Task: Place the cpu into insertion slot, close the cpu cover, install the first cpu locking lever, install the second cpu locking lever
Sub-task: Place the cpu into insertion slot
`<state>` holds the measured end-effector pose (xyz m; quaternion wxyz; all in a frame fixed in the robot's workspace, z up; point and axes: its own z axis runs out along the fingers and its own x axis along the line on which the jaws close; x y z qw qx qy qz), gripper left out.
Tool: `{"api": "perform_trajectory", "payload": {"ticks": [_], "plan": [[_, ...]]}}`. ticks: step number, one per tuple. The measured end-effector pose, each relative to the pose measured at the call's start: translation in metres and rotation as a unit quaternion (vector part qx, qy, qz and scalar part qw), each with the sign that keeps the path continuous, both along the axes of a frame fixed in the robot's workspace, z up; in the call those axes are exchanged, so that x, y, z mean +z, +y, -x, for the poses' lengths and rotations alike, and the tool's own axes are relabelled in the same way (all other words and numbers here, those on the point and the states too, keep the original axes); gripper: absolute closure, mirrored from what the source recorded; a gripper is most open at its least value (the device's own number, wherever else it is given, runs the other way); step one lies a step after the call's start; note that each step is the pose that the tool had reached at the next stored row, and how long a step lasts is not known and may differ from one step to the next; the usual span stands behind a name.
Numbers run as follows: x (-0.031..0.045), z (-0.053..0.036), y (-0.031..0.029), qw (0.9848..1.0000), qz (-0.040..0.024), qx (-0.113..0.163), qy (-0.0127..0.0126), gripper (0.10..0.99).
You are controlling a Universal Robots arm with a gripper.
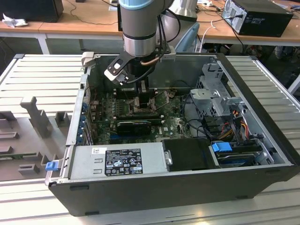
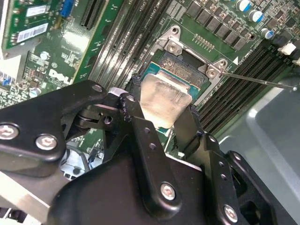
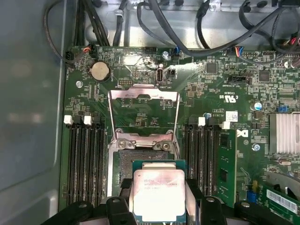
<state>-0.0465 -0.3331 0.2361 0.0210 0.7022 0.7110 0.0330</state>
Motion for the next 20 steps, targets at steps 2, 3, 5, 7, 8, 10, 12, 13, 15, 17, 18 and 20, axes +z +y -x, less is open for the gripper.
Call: {"api": "perform_trajectory", "payload": {"ticks": [2, 3, 5, 7, 8, 10, 12, 13, 15, 17, 18, 20], "plan": [[-0.0041, 0.0001, 0.0016, 1.0000, 0.0000, -0.003, 0.0000, 0.557], [-0.0057, 0.0001, 0.0021, 1.0000, 0.0000, -0.003, -0.0001, 0.557], [-0.0128, 0.0003, 0.0058, 1.0000, 0.0000, -0.003, 0.0000, 0.557], [-0.0171, 0.0004, 0.0091, 1.0000, 0.0000, -0.003, 0.0000, 0.557], [-0.0192, 0.0005, 0.0108, 1.0000, -0.0001, -0.003, -0.0001, 0.557], [-0.0224, 0.0009, 0.0121, 1.0000, -0.0001, -0.006, 0.0000, 0.557], [-0.0255, 0.0012, 0.0136, 0.9999, 0.0001, -0.012, 0.0000, 0.557], [-0.0268, 0.0012, 0.0143, 0.9999, 0.0000, -0.012, -0.0001, 0.557], [-0.0293, 0.0012, 0.0152, 0.9999, 0.0000, -0.012, 0.0000, 0.557], [-0.0322, 0.0011, 0.0156, 0.9999, 0.0000, -0.012, 0.0000, 0.557], [-0.0327, 0.0012, 0.0156, 0.9999, 0.0000, -0.012, 0.0000, 0.557], [-0.0335, 0.0012, 0.0156, 0.9999, 0.0002, -0.013, 0.0000, 0.557]]}}
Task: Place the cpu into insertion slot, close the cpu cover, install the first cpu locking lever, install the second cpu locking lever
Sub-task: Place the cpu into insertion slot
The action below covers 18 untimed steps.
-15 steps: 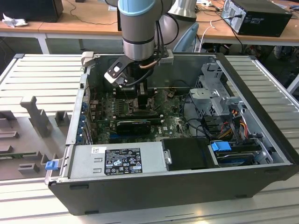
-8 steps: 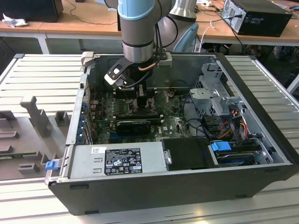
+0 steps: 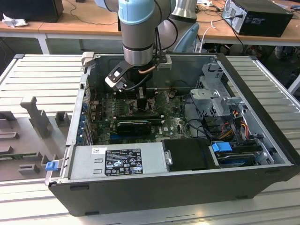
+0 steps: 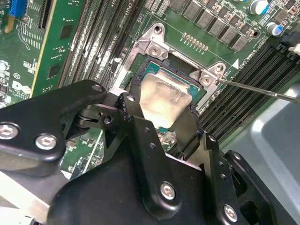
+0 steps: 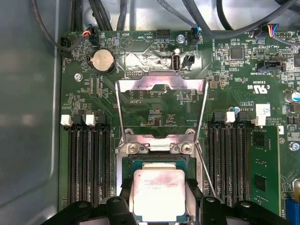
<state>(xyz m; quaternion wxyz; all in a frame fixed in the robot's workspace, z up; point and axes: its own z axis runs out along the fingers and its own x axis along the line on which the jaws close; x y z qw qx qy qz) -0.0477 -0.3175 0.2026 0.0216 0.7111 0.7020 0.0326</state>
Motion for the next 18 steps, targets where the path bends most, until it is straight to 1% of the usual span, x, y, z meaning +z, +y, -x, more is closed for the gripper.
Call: {"api": "perform_trajectory", "payload": {"ticks": [4, 7, 15, 16, 17, 18], "plan": [[-0.0002, 0.0000, 0.0000, 1.0000, 0.0000, -0.001, 0.0000, 0.557], [-0.0020, -0.0001, 0.0000, 1.0000, 0.0001, -0.001, -0.0001, 0.557], [-0.0021, -0.0001, 0.0000, 1.0000, 0.0001, -0.001, 0.0000, 0.557], [-0.0021, -0.0001, 0.0000, 1.0000, 0.0001, -0.001, 0.0000, 0.482], [-0.0009, -0.0001, 0.0000, 1.0000, 0.0001, -0.001, 0.0000, 0.482], [0.0038, -0.0001, 0.0000, 1.0000, 0.0001, -0.001, 0.0000, 0.482]]}}
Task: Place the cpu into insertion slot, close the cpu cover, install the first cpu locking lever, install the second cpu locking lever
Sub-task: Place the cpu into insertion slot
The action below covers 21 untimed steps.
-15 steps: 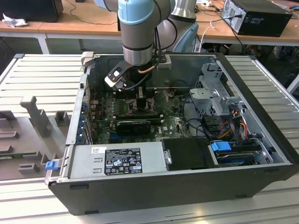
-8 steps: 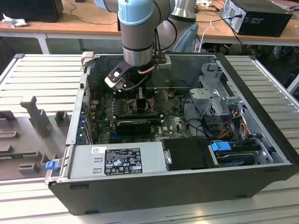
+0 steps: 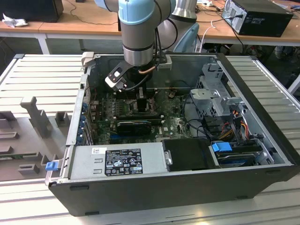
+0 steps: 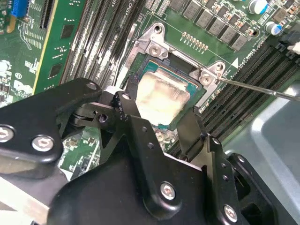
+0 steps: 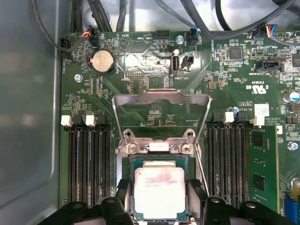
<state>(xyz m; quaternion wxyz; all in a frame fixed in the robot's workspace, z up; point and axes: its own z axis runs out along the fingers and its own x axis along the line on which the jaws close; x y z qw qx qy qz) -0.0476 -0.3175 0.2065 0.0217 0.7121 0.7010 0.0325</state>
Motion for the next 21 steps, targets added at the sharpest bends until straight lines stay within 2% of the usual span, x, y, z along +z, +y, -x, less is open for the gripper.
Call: {"api": "perform_trajectory", "payload": {"ticks": [2, 4, 5, 11, 21], "plan": [[0.0033, 0.0000, 0.0000, 1.0000, 0.0001, 0.000, 0.0001, 0.498], [0.0043, 0.0000, 0.0000, 1.0000, 0.0003, 0.000, 0.0004, 0.627], [0.0051, 0.0000, 0.0000, 1.0000, 0.0004, 0.000, 0.0008, 0.627], [0.0090, -0.0001, 0.0000, 1.0000, 0.0006, 0.000, 0.0022, 0.980], [0.0169, -0.0001, 0.0000, 1.0000, 0.0006, 0.000, 0.0023, 0.980]]}}
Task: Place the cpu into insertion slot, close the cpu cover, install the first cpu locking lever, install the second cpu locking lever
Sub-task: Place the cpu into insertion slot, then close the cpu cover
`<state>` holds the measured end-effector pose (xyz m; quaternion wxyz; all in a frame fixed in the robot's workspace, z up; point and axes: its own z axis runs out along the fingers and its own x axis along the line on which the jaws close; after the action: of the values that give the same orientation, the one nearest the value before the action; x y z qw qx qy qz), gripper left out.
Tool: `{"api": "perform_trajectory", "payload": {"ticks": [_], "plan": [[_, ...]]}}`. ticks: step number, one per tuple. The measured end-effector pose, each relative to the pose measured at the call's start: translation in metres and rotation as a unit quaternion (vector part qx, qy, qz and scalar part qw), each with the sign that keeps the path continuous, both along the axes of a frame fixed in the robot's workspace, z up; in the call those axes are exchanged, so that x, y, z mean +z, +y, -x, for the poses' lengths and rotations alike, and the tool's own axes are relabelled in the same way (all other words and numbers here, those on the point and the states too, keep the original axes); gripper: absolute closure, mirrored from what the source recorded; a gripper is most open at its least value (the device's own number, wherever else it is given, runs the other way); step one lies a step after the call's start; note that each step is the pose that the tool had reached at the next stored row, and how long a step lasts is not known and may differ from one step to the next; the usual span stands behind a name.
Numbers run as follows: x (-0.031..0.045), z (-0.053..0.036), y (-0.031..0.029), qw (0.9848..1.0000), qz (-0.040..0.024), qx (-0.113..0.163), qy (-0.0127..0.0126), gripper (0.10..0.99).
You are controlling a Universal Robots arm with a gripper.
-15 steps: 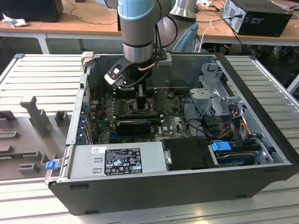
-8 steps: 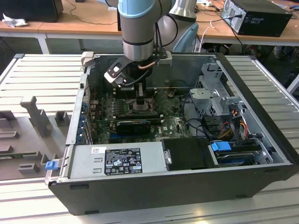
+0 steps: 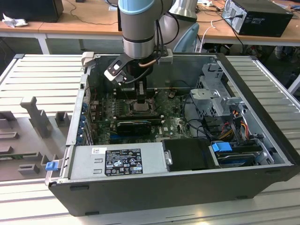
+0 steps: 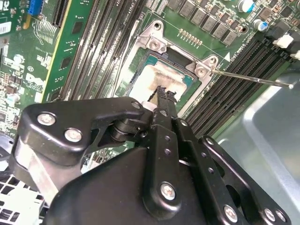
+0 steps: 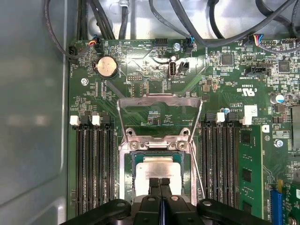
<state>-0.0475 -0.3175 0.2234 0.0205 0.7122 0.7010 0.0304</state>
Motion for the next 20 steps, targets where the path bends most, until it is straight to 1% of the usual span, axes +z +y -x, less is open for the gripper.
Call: {"api": "perform_trajectory", "payload": {"ticks": [5, 10, 11, 13, 14, 16, 19, 20], "plan": [[0.0041, 0.0000, 0.0000, 1.0000, 0.0000, 0.000, 0.0000, 0.980], [0.0105, 0.0000, 0.0000, 1.0000, 0.0000, 0.000, 0.0003, 0.980], [0.0105, 0.0000, 0.0000, 1.0000, -0.0001, 0.000, 0.0003, 0.980], [0.0106, -0.0014, -0.0003, 1.0000, -0.0001, 0.000, 0.0008, 0.980], [0.0106, -0.0039, -0.0018, 1.0000, -0.0014, 0.000, 0.0013, 0.980], [0.0106, -0.0069, -0.0023, 1.0000, -0.0015, 0.000, 0.0016, 0.980], [0.0106, -0.0164, -0.0026, 1.0000, -0.0015, 0.000, 0.0052, 0.980], [0.0106, -0.0186, -0.0028, 1.0000, -0.0016, 0.000, 0.0060, 0.980]]}}
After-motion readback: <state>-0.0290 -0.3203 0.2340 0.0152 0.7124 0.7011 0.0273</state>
